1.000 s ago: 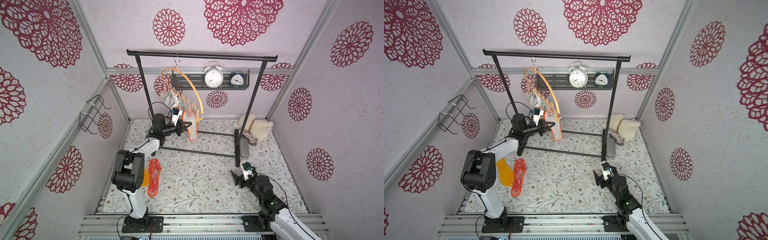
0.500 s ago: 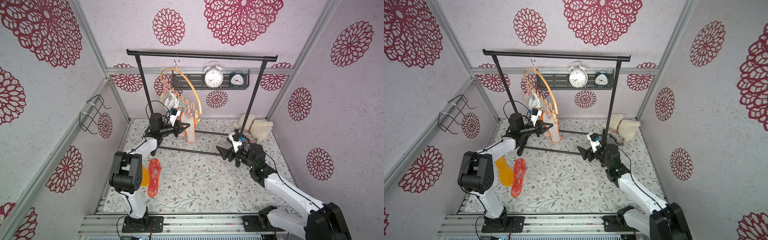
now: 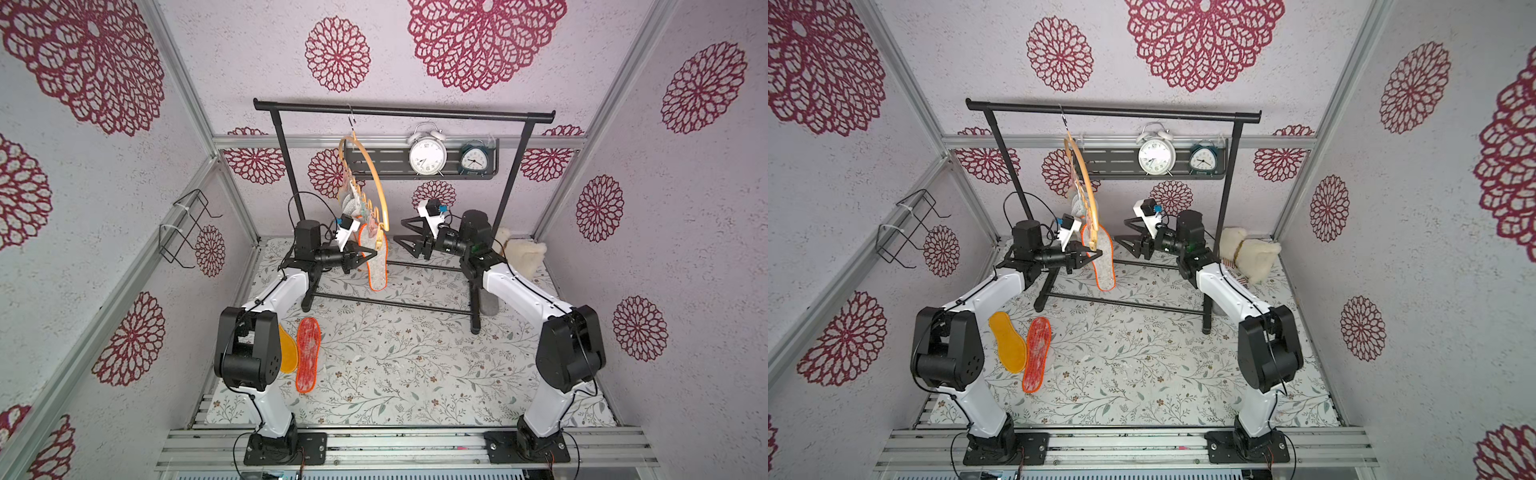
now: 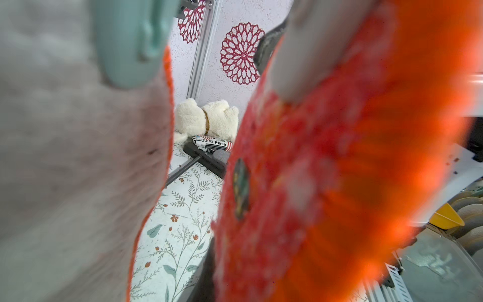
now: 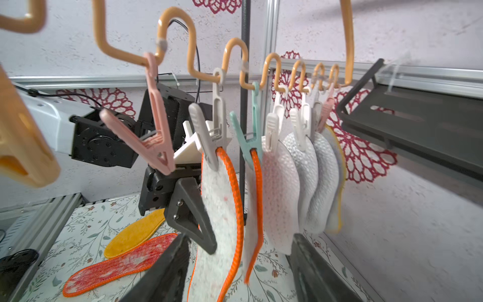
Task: Take the shoe insoles off the hanger
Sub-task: Remove the insole from the hanger, then open the clamp at the hanger.
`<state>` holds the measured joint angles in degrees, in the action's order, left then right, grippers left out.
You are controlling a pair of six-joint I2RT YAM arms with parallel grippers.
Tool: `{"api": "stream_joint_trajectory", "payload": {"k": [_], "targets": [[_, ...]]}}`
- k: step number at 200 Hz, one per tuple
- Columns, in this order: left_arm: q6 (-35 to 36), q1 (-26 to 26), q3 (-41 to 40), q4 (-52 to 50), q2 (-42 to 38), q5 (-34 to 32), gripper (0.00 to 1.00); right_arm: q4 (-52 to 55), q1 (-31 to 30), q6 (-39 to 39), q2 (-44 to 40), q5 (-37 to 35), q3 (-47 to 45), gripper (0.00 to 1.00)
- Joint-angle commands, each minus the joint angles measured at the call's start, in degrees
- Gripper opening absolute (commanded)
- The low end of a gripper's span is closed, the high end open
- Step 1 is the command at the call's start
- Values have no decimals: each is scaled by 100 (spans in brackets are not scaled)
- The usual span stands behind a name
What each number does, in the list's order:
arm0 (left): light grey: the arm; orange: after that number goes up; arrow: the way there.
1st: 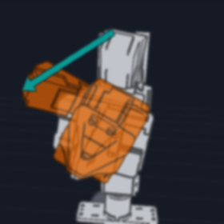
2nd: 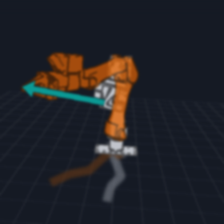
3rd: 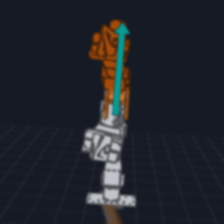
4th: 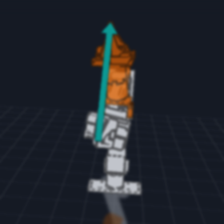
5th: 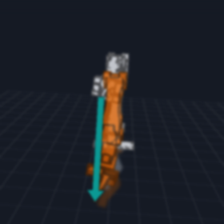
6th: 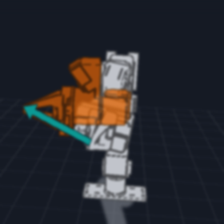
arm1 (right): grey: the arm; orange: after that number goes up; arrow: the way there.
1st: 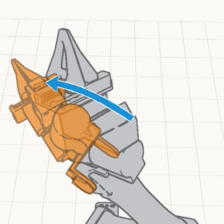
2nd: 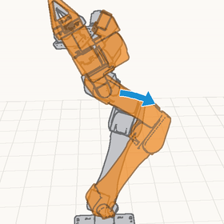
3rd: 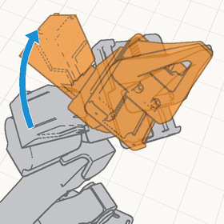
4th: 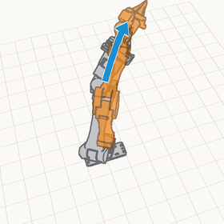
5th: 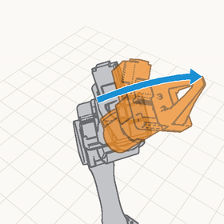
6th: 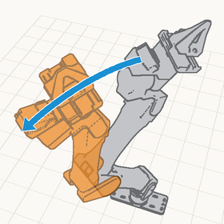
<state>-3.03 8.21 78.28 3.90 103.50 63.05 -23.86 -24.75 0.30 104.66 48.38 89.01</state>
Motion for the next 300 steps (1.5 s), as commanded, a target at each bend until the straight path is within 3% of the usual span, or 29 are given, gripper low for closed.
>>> {"api": "stream_joint_trajectory", "payload": {"k": [1,69,171,241,300], "targets": [[179,-65,152,-298,-174,272,0,112,-94,-211,243,699,689,64],[315,-100,189,-548,-199,352,0,1099,-475,7,1312,657,2367,62],[344,-123,284,-610,-191,391,0,1118,-629,-597,2339,808,4066,40],[368,-193,293,-618,-156,458,0,607,-636,-1120,2366,998,4221,49],[381,-249,284,-653,-164,481,0,293,-654,-1460,2435,1230,4265,42]]}}
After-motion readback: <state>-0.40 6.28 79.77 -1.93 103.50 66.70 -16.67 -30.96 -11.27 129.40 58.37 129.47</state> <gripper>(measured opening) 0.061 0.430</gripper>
